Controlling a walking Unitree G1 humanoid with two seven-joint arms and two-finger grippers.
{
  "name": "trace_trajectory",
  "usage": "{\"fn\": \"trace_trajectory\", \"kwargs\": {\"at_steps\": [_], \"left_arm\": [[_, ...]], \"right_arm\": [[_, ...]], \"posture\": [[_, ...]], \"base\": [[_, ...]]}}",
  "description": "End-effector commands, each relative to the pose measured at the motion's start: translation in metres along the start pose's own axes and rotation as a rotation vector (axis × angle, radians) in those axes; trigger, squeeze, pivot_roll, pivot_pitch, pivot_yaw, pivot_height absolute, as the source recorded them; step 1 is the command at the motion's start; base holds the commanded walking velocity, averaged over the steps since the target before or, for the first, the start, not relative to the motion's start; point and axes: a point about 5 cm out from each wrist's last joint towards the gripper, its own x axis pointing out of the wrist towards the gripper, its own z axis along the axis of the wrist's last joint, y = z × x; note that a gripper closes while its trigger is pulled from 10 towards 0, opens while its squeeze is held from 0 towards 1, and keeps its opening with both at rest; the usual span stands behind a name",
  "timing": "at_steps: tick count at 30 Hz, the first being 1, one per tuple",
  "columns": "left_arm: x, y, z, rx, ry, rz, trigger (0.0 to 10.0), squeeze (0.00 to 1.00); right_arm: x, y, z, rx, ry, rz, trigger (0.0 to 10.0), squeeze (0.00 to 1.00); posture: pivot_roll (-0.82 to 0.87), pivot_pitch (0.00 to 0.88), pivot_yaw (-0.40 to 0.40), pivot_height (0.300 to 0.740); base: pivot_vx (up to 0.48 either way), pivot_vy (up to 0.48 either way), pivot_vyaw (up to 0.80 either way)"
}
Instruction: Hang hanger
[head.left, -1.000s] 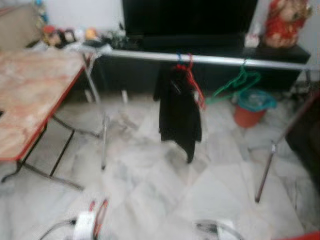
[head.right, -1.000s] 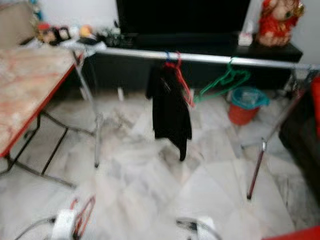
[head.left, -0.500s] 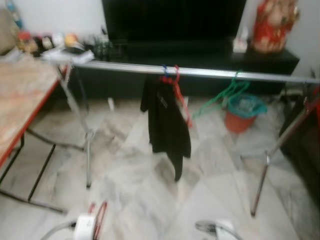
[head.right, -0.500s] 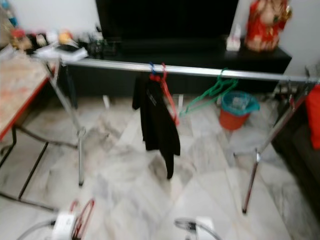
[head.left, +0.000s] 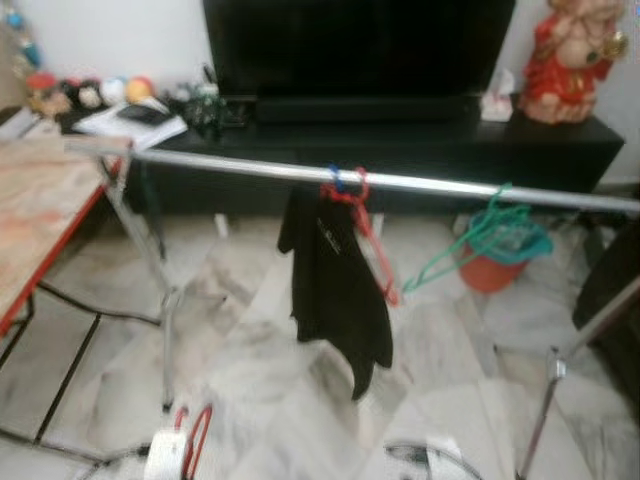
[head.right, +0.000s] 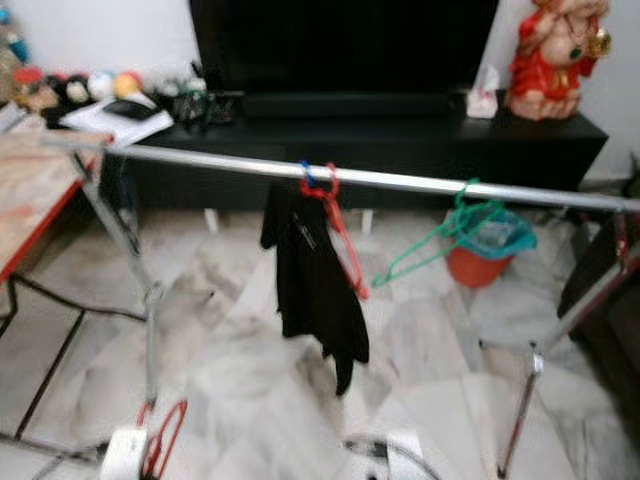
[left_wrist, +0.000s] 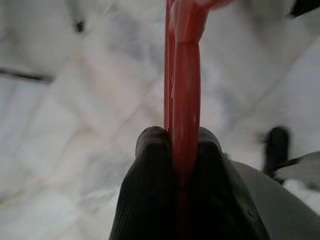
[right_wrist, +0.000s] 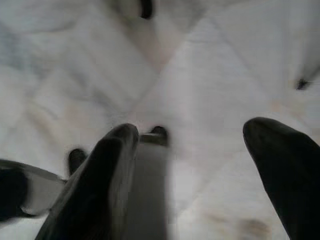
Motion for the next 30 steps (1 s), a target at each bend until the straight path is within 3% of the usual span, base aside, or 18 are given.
{"fn": "trace_trajectory", "kwargs": {"at_steps": [1, 14, 30], "left_arm": [[-0.0018, 0.0120, -0.0009, 0.006, 0.001, 0.033, 10.0, 0.00], [-0.0014, 0.0093, -0.0011, 0.006, 0.001, 0.029, 10.0, 0.00], [-0.0015, 0.0096, -0.0017, 0.019, 0.007, 0.026, 10.0, 0.00]], "right_arm": [[0.0011, 0.0090, 0.0047, 0.012, -0.012, 0.020, 10.0, 0.00], [0.0009, 0.0078, 0.0033, 0.023, -0.006, 0.006, 10.0, 0.00], [0.0010, 0.0085, 0.0033, 0.038, -0.007, 0.000, 10.0, 0.00]], "posture": [[0.01, 0.000, 0.002, 0.740], [0.01, 0.000, 0.000, 0.740], [0.01, 0.000, 0.001, 0.740]], "base": [[0.356, 0.000, 0.00], [0.351, 0.000, 0.00], [0.000, 0.000, 0.00]]}}
